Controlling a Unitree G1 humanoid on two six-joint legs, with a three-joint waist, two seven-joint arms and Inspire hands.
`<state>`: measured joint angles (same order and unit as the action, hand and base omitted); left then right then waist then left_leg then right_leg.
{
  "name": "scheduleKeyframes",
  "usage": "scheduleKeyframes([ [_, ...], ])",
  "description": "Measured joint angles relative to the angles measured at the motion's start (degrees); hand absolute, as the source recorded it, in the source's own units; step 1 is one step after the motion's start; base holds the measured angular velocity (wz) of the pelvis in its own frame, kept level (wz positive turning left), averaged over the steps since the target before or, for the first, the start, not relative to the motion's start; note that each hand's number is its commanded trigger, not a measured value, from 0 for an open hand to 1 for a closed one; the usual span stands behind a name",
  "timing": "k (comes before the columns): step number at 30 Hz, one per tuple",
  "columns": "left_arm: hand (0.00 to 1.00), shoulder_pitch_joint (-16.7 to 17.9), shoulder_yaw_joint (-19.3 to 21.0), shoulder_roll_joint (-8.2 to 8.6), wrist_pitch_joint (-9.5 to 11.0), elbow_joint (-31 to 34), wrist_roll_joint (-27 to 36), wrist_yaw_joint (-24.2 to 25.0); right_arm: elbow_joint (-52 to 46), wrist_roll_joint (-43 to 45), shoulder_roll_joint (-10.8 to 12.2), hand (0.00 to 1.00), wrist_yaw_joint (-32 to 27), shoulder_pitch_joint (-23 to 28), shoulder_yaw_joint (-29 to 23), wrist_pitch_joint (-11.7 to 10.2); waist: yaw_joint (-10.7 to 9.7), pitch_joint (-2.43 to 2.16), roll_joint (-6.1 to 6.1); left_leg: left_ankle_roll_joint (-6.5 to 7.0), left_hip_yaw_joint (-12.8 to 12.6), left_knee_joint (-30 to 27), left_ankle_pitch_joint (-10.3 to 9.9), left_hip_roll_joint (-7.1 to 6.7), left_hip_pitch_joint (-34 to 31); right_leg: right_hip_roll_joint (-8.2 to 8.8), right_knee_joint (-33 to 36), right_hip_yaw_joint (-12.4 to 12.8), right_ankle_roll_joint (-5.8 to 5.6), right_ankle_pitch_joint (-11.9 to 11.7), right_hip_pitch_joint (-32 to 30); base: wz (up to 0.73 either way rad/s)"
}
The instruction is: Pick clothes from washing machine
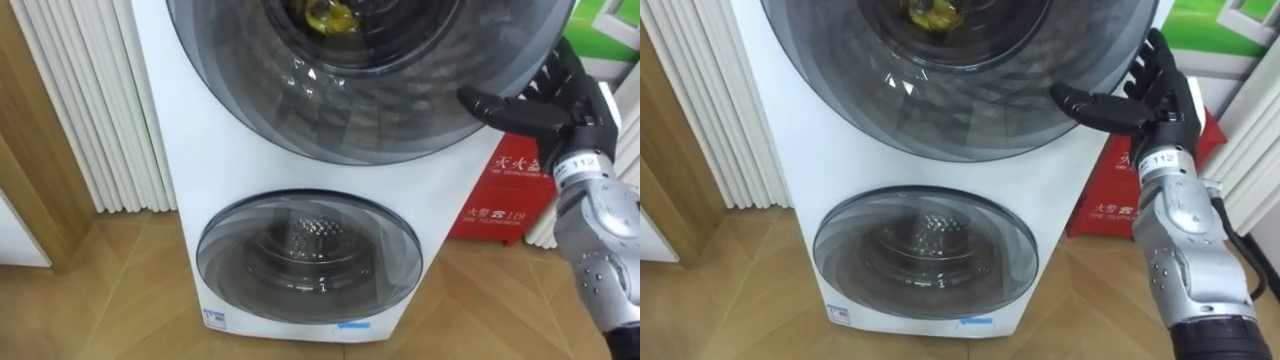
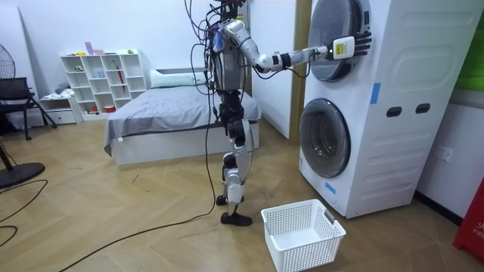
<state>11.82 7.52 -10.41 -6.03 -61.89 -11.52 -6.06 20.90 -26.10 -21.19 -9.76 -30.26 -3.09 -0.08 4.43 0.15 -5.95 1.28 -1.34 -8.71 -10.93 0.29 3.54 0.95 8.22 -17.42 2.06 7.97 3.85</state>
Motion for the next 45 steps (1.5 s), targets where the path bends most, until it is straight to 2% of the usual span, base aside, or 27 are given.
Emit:
scheduleKeyframes([
  [6,0.00,-0.06,-0.65,0.00,-0.19,0.28,-0.32,0.02,-6.16,0.12,0.06,0.00,0.93,0.39,0.89,0.26,0.32,-0.13,0.38,0.03,-0.17,-0.07,0.02,0.04,0.00,-0.06,0.39,0.41,0.06,0.03,-0.45,-0.03],
  [9,0.00,-0.51,-1.83,-0.05,-0.31,0.62,-0.22,-0.07,-9.23,0.23,0.06,0.00,0.58,2.26,1.49,0.12,0.24,-0.15,0.78,0.03,-0.68,-0.07,0.02,0.10,0.03,-0.09,0.41,0.70,0.06,0.03,-0.48,-0.06],
  [13,0.00,-1.21,-3.36,0.26,0.46,0.87,0.15,-1.18,-17.41,0.92,0.10,0.00,0.67,8.49,2.79,0.08,0.47,-0.42,1.21,0.03,-1.71,-0.10,0.03,0.23,0.27,-0.14,0.42,1.88,0.06,0.03,-0.75,-0.15],
  [16,0.00,-1.22,-3.33,0.21,1.67,0.88,0.12,-1.57,-23.25,0.86,0.09,0.00,1.26,13.05,4.12,0.02,0.42,-0.38,1.37,0.02,-2.91,0.07,0.03,0.33,0.86,-0.26,0.43,3.20,0.06,0.03,-0.74,-0.26],
  [19,0.00,-1.26,-3.37,0.12,2.39,0.89,0.15,-2.44,-26.93,0.79,0.11,0.00,1.80,16.22,4.89,-0.46,0.13,-0.35,1.41,0.01,-3.49,0.24,0.02,0.33,1.12,-0.25,0.44,3.46,0.06,0.03,-0.77,-0.13],
  [21,0.00,-1.34,-3.77,0.08,2.60,0.69,0.13,-2.69,-28.03,0.97,0.13,0.00,1.81,17.46,5.66,-0.65,-0.13,-0.35,1.40,0.02,-3.76,0.41,0.02,0.33,1.21,-0.25,0.47,3.46,0.07,0.03,-0.80,0.00],
  [25,0.00,-1.16,-6.67,0.06,2.70,-0.19,0.38,-4.35,-28.68,2.04,1.11,0.00,3.62,21.97,6.95,-2.38,-0.14,-0.21,1.51,0.22,-4.71,0.50,-0.46,0.65,1.43,-0.51,0.56,4.07,0.17,-0.04,-0.74,-0.05],
  [30,0.00,-0.77,-7.18,0.10,2.55,-1.81,0.60,-4.58,-29.34,2.45,4.08,0.00,7.22,25.74,8.10,-2.31,-0.12,0.01,1.84,-0.03,-5.55,-0.09,-0.91,1.07,1.09,-0.95,0.55,5.04,0.45,-0.22,-0.97,-0.10],
  [33,0.00,-0.71,-7.40,0.14,2.55,-1.79,0.70,-4.38,-31.21,2.89,4.33,0.00,8.70,27.11,8.15,-2.32,-0.49,0.05,2.40,-0.07,-5.70,-0.04,-0.91,1.11,1.07,-1.08,0.37,5.24,0.49,-0.22,-1.04,-0.03],
  [36,0.00,-0.42,-8.41,0.14,2.76,-1.72,0.95,-4.44,-31.33,2.34,4.59,0.00,10.53,28.00,8.71,-2.50,-1.24,-0.26,2.94,-0.05,-5.81,-0.24,-0.90,1.05,1.21,-1.14,0.30,5.65,0.49,-0.22,-1.02,-0.01],
  [40,0.00,-1.04,-10.43,0.12,3.42,-1.67,2.90,-4.67,-31.33,2.58,5.79,0.00,11.71,30.35,10.25,-2.50,-1.37,-0.32,3.27,-0.04,-5.86,-0.47,-0.90,1.06,1.24,-1.18,0.40,5.92,0.49,-0.23,-1.02,-0.01],
  [45,0.00,-1.80,-13.08,0.21,4.30,-1.24,4.81,-4.68,-31.34,2.01,5.87,0.00,13.11,31.67,11.77,-2.45,-2.41,-0.44,3.77,-0.02,-6.03,0.18,-0.92,1.09,1.37,-1.25,0.40,6.09,0.49,-0.23,-1.17,-0.01],
])
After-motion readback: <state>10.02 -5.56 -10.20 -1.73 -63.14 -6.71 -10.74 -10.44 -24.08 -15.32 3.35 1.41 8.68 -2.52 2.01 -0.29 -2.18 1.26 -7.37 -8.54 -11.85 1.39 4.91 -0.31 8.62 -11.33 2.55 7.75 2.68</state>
